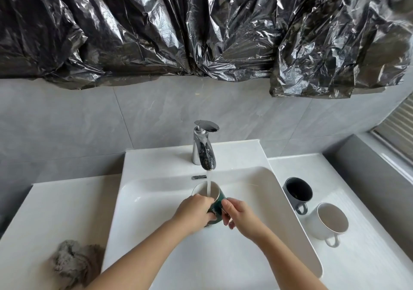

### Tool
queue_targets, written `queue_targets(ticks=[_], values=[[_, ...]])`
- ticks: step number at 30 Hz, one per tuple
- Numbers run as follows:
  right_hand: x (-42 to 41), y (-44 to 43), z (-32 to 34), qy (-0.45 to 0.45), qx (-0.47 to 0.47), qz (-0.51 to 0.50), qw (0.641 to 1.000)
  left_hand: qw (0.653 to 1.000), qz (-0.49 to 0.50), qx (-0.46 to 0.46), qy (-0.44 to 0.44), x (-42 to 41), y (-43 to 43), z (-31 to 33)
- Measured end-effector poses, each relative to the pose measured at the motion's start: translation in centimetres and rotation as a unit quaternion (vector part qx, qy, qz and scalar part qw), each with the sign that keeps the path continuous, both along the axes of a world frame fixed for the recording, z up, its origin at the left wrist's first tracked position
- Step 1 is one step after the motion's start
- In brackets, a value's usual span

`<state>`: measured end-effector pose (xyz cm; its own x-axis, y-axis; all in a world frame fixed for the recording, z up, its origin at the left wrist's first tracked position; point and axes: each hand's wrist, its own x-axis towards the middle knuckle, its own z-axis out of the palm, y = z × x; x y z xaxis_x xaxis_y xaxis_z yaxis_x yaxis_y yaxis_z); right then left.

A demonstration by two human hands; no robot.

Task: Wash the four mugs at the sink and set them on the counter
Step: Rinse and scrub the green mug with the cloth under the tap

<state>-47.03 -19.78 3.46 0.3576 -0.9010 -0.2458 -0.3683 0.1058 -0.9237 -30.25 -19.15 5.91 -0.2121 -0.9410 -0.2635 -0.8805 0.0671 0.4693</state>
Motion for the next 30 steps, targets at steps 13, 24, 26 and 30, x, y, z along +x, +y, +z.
queue_targets(ticks=[13, 24, 26, 30], values=[[0.0, 0.3, 1.3, -0.123, 0.063, -0.123, 0.983, 0.88, 0.059, -0.471, 0.027, 1.0, -2.9, 8.6], [0.1, 0.4, 2.6, -0.076, 0.036, -0.112, 0.99, 0.937, -0.017, -0.337, -0.085, 0.4, -3.2, 6.2], [0.2, 0.4, 2.9, -0.079, 0.031, -0.115, 0.99, 0.939, 0.01, -0.343, 0.004, 0.2, -2.6, 6.4], [-0.3, 0.6, 3.4, -0.087, 0.014, -0.112, 0.99, 0.88, 0.159, -0.399, 0.201, 1.5, 0.9, 3.9]])
